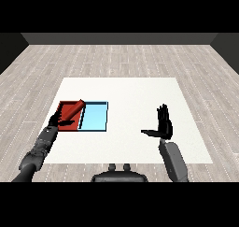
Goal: Pick the red can and put it in the red box
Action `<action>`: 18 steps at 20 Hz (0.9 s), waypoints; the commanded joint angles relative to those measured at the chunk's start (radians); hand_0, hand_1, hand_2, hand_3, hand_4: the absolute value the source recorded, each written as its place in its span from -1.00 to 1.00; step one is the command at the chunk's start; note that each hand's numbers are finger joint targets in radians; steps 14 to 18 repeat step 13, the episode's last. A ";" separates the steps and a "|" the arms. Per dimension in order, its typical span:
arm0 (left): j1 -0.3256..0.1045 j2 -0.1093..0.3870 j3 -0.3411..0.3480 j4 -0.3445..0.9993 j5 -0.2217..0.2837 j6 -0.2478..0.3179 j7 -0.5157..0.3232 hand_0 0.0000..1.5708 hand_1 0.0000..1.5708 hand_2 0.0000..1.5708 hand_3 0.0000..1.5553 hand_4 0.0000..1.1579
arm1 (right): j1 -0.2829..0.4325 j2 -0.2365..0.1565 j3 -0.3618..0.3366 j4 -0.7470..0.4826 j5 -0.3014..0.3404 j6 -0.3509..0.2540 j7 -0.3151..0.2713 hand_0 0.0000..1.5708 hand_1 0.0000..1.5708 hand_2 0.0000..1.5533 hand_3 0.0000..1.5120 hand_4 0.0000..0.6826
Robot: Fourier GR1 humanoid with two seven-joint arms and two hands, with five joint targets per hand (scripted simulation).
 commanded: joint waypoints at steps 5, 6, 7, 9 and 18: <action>0.010 -0.073 0.265 -0.253 0.290 -0.229 -0.411 -1.00 -1.00 -1.00 -1.00 -1.00 | -0.010 -0.003 0.006 -0.020 -0.021 0.035 0.009 -1.00 -1.00 -1.00 -1.00 -1.00; -0.011 -0.091 0.288 -0.301 0.326 -0.284 -0.437 -1.00 -1.00 -1.00 -1.00 -1.00 | -0.009 -0.027 -0.017 -0.006 -0.026 0.039 0.019 -1.00 -1.00 -1.00 -1.00 -1.00; 0.008 -0.132 0.296 -0.327 0.350 -0.332 -0.473 -1.00 -1.00 -1.00 -1.00 -1.00 | -0.005 -0.020 -0.013 -0.011 -0.027 0.044 0.006 -1.00 -1.00 -1.00 -1.00 -1.00; 0.021 -0.211 0.311 -0.393 0.394 -0.383 -0.539 -1.00 -1.00 -1.00 -1.00 -1.00 | -0.016 -0.018 0.001 -0.013 0.004 0.012 0.023 -1.00 -1.00 -1.00 -1.00 -1.00; 0.168 -0.329 0.222 -0.565 0.368 -0.417 -0.605 -1.00 -1.00 -1.00 -1.00 -1.00 | 0.005 -0.056 -0.012 -0.009 -0.006 0.084 -0.022 -1.00 -1.00 -1.00 -1.00 -1.00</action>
